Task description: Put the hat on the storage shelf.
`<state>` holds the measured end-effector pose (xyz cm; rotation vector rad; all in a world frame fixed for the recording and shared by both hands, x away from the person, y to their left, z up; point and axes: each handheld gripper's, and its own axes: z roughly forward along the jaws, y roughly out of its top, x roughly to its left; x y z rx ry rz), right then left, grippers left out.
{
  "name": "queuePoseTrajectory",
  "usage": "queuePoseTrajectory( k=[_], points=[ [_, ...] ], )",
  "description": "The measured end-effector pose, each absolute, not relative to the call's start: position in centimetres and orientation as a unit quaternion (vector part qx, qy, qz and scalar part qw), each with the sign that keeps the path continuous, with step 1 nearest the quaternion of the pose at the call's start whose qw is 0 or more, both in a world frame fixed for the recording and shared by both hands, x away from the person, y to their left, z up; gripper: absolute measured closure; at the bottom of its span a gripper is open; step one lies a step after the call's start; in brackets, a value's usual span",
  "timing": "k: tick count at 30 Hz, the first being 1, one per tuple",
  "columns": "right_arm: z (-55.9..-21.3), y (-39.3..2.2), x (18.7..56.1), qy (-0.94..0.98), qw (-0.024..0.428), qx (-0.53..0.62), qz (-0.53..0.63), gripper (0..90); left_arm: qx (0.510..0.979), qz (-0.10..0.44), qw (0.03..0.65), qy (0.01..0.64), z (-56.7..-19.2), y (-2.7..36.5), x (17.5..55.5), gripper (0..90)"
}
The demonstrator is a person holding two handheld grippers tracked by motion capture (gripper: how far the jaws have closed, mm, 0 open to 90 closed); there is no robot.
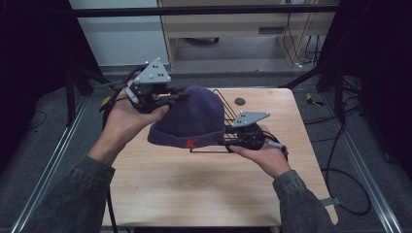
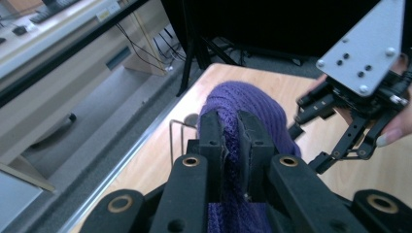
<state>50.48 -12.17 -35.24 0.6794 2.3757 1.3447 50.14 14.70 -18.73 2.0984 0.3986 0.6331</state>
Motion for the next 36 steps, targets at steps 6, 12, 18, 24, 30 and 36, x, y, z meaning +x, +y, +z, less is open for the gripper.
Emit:
queuePoseTrajectory(
  k=[6,12,18,24,30,36],
  points=[
    [-32.7,-14.6,51.7,0.81,0.181,0.265,0.491,74.7,0.834,0.266,0.452,0.172,-17.2,13.4,52.3,81.6],
    [-31.1,-16.5,52.8,0.805,0.208,0.292,0.472,75.8,0.826,0.277,0.455,0.185,-17.0,11.6,55.0,81.5],
    [-30.8,-17.7,54.1,0.8,0.231,0.325,0.448,75.8,0.824,0.287,0.45,0.192,-18.0,10.2,57.4,81.5],
    [-31.1,-18.0,55.0,0.793,0.236,0.339,0.447,75.8,0.815,0.289,0.463,0.197,-18.6,9.7,58.6,81.5],
    [-31.9,-17.7,55.2,0.805,0.228,0.338,0.432,75.7,0.824,0.284,0.446,0.202,-19.6,9.3,59.0,81.5],
    [-32.4,-17.7,55.2,0.814,0.224,0.337,0.417,75.7,0.826,0.281,0.445,0.205,-20.5,9.0,59.3,81.4]
  ],
)
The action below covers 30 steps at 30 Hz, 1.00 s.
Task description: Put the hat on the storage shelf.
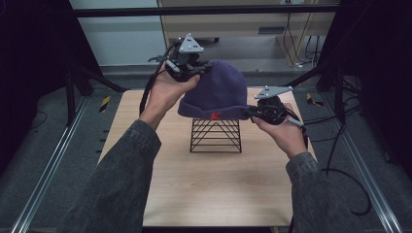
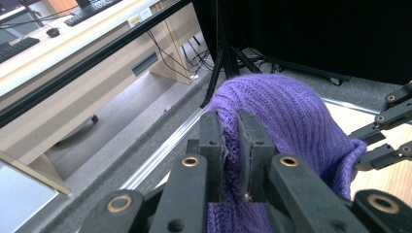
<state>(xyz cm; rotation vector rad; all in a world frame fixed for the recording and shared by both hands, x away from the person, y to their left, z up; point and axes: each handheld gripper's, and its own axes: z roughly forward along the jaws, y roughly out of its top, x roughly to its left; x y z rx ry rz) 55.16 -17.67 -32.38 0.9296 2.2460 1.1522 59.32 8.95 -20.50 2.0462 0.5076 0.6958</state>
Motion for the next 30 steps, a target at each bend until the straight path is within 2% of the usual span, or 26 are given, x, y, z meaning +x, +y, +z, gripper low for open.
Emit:
queuePoseTrajectory(
  k=[30],
  points=[
    [-35.1,-17.8,55.2,0.824,0.2,0.354,0.394,75.7,0.833,0.271,0.435,0.21,-24.4,8.7,60.1,81.0]
  ],
)
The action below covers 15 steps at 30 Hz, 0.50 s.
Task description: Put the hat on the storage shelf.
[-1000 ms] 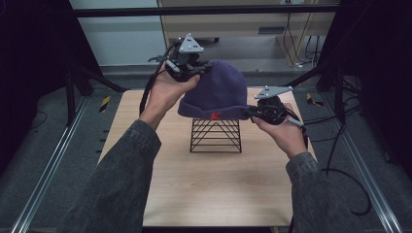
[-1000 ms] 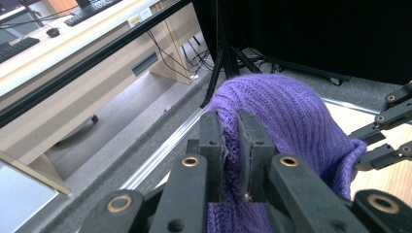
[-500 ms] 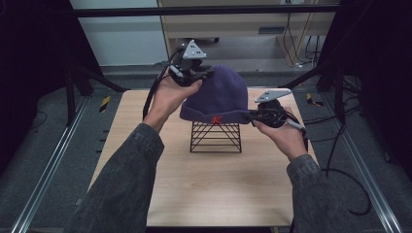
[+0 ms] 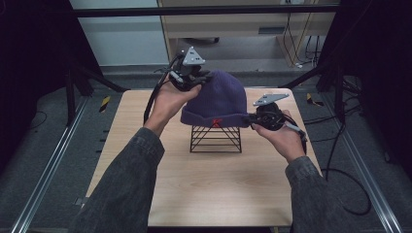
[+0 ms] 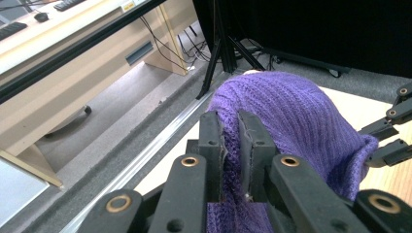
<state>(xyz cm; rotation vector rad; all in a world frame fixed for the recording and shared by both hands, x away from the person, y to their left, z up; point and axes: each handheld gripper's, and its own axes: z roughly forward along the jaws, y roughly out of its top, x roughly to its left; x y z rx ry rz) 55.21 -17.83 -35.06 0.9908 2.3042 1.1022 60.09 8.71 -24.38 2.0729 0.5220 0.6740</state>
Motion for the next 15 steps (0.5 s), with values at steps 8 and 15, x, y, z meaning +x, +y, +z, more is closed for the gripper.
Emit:
queuePoseTrajectory(
  k=[8,15],
  points=[
    [-35.9,-18.2,55.3,0.825,0.195,0.358,0.391,75.5,0.836,0.27,0.433,0.204,-25.0,8.5,59.8,80.9],
    [-36.6,-18.1,55.3,0.826,0.194,0.361,0.386,75.1,0.843,0.263,0.423,0.204,-25.9,8.9,59.7,80.6]
  ],
)
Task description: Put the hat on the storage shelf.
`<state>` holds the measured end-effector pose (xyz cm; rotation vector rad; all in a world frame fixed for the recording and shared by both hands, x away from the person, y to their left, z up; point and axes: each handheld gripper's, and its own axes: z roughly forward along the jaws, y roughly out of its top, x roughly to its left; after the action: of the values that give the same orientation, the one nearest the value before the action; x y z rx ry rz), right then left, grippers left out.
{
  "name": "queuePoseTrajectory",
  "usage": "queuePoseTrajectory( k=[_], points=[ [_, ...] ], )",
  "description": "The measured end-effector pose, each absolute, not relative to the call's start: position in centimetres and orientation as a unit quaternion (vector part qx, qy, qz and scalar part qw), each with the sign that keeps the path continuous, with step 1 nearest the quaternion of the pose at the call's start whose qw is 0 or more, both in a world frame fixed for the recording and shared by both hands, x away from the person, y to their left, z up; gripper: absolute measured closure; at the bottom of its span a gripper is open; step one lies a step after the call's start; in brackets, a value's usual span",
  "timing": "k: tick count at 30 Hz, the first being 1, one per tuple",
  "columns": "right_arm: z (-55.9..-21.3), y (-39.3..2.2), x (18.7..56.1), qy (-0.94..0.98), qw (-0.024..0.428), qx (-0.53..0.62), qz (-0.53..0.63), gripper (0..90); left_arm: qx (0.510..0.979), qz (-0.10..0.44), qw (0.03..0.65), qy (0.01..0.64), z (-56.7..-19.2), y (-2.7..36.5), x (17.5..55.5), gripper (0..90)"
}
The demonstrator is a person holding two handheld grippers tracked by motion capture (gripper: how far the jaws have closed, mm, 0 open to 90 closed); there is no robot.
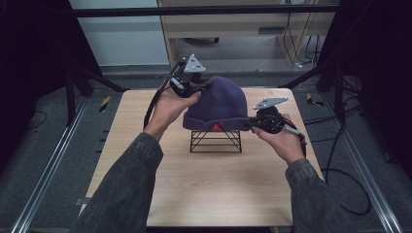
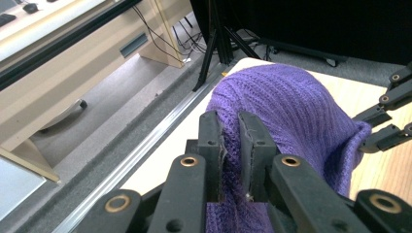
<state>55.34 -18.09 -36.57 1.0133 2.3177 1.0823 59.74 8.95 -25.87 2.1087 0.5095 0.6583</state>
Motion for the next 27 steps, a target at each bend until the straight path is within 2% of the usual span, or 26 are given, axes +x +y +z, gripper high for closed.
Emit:
queuePoseTrajectory(
  k=[27],
  points=[
    [-41.8,-17.9,55.4,0.842,0.167,0.366,0.359,73.6,0.855,0.216,0.426,0.204,-30.7,9.0,59.4,80.2]
  ],
)
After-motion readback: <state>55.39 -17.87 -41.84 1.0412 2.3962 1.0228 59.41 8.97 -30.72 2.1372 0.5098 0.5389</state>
